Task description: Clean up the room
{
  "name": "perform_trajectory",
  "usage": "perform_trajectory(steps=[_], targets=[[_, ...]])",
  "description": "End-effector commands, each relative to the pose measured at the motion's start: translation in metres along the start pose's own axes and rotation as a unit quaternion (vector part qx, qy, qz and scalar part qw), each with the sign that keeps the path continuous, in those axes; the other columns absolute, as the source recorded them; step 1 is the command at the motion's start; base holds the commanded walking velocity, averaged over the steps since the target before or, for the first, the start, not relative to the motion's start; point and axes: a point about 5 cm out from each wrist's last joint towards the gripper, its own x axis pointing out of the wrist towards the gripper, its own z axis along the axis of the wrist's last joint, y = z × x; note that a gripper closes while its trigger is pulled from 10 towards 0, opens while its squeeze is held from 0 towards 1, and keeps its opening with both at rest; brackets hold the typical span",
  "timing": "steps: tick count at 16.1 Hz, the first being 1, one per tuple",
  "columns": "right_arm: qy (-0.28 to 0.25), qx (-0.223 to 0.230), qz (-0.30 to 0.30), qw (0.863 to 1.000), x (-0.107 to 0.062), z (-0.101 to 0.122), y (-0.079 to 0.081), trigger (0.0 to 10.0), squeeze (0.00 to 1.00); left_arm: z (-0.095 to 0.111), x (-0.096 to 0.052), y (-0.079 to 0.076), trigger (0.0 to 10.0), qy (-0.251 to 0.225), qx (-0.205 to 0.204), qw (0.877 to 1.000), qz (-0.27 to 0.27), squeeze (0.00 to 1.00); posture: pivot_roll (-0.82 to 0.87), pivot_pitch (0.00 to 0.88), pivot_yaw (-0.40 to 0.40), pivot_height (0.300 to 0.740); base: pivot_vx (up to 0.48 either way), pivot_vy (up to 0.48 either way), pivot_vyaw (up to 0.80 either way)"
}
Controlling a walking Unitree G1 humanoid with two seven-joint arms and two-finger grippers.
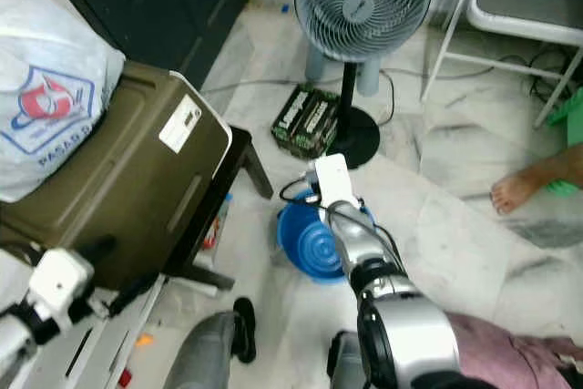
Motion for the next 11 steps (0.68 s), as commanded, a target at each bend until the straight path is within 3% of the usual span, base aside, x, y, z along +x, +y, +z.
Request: perform_trajectory(steps=[1,5,11], targets=[[0.008,0.006,0.011,1.0,0.0,-0.003,0.006,10.0,1.0,-0.012,-0.004,-0.001,10.0,0.017,0.0,1.0,-0.003,0.0,0.29,0.295,0.129,0.74,0.0,0.0,0.0],[0.006,0.005,0.01,1.0,0.0,-0.002,0.005,10.0,1.0,-0.043,0.0,-0.003,10.0,0.031,-0.005,1.0,0.0,0.0,0.28,0.287,0.125,0.74,0.0,0.0,0.0],[-0.01,-0.008,0.029,0.999,-0.005,-0.01,0.007,10.0,1.0,-0.043,0.018,-0.003,10.0,-0.014,0.005,1.0,0.007,0.0,0.2,0.247,0.071,0.74,0.0,0.0,0.0]])
